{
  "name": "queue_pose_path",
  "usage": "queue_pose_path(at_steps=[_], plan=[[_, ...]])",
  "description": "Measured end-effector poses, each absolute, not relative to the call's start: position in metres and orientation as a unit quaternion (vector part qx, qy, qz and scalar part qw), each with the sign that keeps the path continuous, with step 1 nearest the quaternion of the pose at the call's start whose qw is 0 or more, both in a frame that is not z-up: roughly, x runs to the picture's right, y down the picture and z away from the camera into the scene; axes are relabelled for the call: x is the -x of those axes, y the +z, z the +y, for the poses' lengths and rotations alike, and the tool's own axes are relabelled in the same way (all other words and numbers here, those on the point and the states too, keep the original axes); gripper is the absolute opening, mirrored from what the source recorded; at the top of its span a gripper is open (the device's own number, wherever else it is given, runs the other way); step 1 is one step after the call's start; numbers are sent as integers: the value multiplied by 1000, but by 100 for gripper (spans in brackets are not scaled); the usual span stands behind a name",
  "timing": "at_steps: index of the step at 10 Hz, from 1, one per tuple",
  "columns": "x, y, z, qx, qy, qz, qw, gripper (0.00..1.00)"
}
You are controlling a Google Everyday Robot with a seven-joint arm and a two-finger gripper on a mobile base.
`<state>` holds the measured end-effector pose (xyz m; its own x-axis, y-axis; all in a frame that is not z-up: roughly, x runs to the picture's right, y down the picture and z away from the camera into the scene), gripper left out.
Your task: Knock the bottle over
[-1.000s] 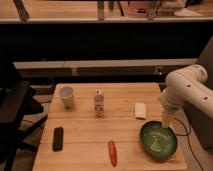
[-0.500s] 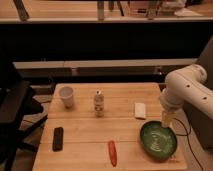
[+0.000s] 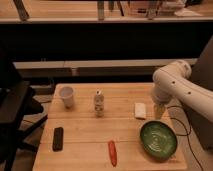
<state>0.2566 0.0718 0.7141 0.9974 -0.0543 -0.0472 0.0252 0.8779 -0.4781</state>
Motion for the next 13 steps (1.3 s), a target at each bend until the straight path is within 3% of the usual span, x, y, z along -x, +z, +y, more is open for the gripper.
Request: queue_pose_path(at_steps=[13], plan=[[-167, 754, 54, 231, -112, -7, 967, 80]])
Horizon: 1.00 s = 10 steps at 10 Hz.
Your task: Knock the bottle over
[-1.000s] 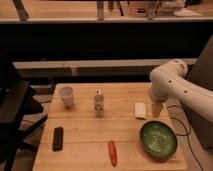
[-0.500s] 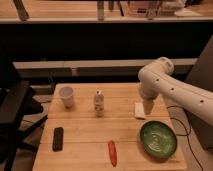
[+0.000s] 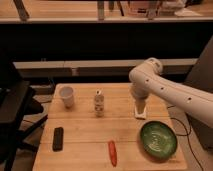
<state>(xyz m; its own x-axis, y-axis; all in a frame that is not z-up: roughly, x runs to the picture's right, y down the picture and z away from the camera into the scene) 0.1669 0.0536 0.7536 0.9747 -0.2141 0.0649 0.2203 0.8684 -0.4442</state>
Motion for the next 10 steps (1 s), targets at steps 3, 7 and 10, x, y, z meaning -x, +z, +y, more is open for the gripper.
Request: queue_pose_path(at_steps=[3, 7, 10], plan=[[-153, 760, 52, 230, -129, -14, 964, 80], [-145, 767, 51, 231, -143, -18, 962, 80], [-142, 771, 50, 232, -152, -20, 961, 80]])
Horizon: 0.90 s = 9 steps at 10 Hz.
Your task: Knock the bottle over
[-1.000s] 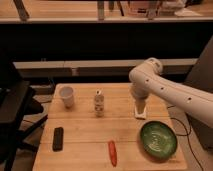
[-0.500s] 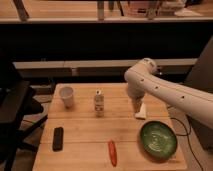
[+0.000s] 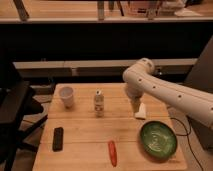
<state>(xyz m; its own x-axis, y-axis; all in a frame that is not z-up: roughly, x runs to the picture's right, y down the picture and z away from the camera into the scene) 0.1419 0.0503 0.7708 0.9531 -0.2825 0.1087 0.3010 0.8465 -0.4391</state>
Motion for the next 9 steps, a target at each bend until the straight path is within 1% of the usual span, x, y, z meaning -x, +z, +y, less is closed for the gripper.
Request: queue_pose_path(at_steps=[9], plan=[[-129, 784, 46, 233, -181, -23, 955, 80]])
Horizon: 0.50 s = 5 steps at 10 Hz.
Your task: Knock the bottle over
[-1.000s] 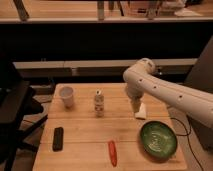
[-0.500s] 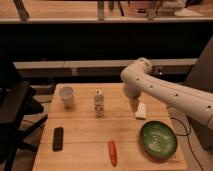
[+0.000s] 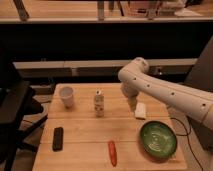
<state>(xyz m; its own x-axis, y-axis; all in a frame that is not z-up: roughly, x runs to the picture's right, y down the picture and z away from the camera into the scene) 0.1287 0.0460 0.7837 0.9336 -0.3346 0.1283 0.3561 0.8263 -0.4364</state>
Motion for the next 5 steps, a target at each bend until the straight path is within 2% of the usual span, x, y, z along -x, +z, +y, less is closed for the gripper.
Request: queue_pose_path(at_steps=[5], plan=[[-123, 789, 42, 232, -196, -22, 952, 80]])
